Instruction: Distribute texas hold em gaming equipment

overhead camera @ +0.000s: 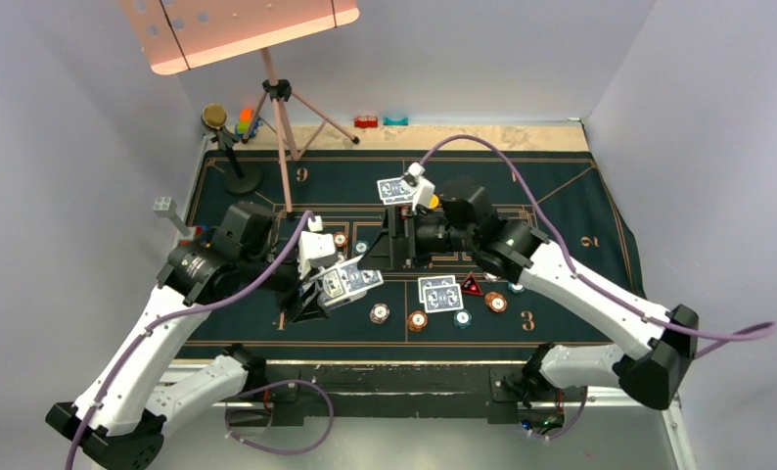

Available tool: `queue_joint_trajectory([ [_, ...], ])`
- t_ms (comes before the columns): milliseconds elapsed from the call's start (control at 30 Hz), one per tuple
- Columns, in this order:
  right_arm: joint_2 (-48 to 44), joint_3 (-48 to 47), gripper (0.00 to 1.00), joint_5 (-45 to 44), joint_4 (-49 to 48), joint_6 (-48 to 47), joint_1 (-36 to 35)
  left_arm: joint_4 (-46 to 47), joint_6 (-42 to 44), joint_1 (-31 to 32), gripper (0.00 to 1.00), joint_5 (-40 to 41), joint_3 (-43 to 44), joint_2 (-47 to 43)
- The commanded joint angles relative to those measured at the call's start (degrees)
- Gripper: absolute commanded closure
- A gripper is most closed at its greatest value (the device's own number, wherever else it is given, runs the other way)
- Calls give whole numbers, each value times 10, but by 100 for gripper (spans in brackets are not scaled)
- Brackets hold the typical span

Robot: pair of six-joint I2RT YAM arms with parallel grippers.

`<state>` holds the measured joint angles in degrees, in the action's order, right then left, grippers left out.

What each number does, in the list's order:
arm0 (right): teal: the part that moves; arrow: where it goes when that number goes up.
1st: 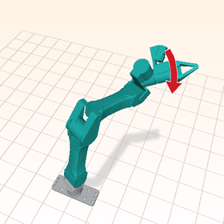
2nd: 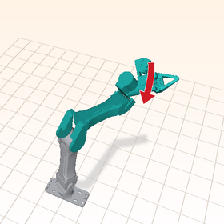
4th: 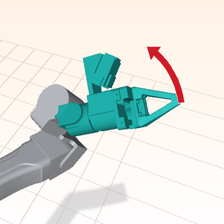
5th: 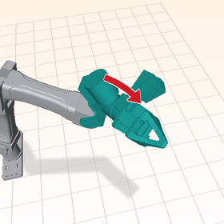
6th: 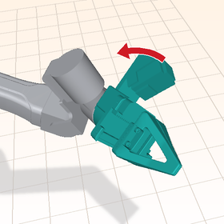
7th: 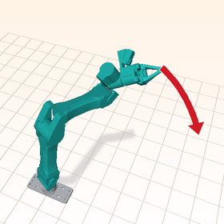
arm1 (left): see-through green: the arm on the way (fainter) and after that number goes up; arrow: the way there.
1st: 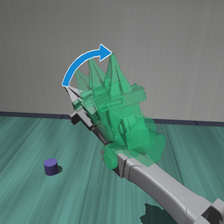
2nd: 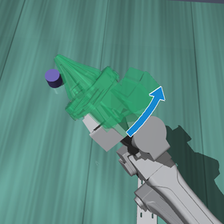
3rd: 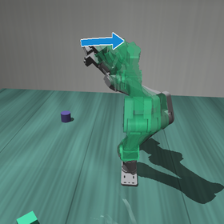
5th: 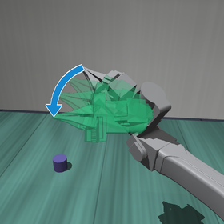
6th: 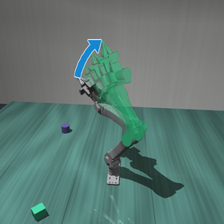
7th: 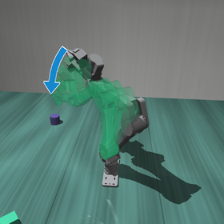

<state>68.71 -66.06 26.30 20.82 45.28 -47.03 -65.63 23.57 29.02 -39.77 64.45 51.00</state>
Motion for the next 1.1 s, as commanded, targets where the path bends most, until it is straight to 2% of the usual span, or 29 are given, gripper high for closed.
queue_joint_trajectory([
  [0, 47, -43, 3, -11, 9, -7, -25, 13, 15, 1, 100, -8, 23, 1],
  [133, 50, -19, 2, -11, -27, 2, -30, 13, 17, 1, 100, -2, 24, 3],
  [367, 55, -19, 9, -26, 5, -1, -30, 13, 17, 1, 100, -2, 24, 0],
  [533, 40, -10, 19, -45, 8, 3, -30, 12, 17, 1, 100, -1, 25, -2],
  [833, 21, -10, 51, -58, 25, 3, -23, 12, 18, 0, 100, 0, 24, -5],
  [1067, 6, -11, 57, -59, 34, 1, -7, 10, 16, 1, 100, 0, 22, -8],
])
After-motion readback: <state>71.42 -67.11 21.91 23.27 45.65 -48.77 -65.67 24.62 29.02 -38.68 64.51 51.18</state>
